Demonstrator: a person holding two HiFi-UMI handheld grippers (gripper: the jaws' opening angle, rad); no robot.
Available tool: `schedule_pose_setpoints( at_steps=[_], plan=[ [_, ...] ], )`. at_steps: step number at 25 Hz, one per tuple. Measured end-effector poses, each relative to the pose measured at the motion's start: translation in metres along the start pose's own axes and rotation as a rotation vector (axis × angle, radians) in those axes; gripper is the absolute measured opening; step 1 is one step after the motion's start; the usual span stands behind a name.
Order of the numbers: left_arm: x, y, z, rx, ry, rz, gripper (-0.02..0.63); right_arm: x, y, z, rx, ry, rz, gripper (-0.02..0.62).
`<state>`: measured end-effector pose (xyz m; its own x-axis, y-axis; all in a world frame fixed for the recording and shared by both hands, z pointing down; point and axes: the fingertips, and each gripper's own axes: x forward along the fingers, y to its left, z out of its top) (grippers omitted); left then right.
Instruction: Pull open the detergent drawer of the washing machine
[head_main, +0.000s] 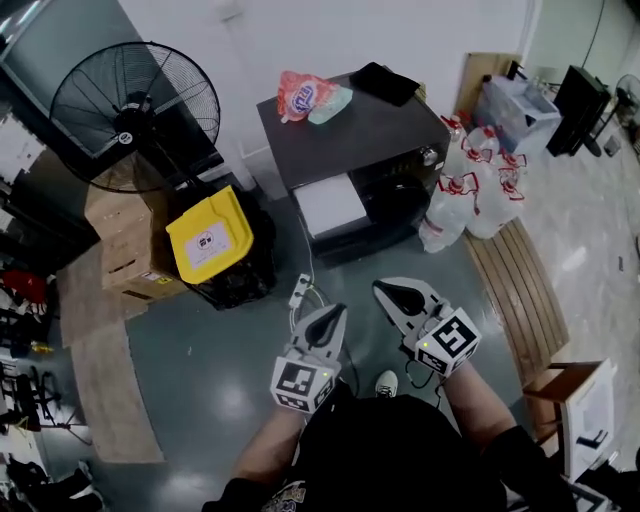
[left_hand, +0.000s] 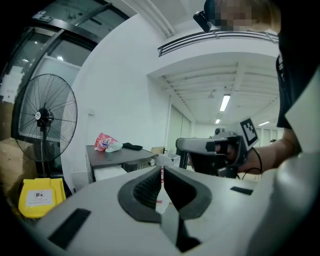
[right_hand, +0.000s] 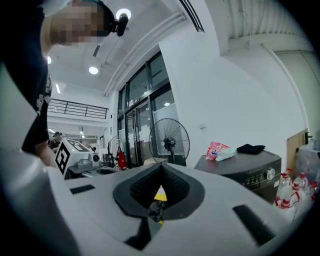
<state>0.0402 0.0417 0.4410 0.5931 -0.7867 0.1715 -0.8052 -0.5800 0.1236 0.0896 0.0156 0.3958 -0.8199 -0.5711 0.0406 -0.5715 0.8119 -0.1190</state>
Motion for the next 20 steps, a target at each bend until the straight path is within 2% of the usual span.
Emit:
schedule_pose_setpoints(
  at_steps=[8, 20],
  plan=[
    [-0.019, -0.048, -0.026, 0.002, 0.023, 0.067, 0.017, -0.037, 0.022, -0.024, 0.028, 0.034, 0.074, 0.003],
    [-0.024, -0.061, -0.021, 0.016, 0.014, 0.094, 0.017, -0.057, 0.028, -0.027, 0.038, 0.048, 0.076, 0.003]
  ],
)
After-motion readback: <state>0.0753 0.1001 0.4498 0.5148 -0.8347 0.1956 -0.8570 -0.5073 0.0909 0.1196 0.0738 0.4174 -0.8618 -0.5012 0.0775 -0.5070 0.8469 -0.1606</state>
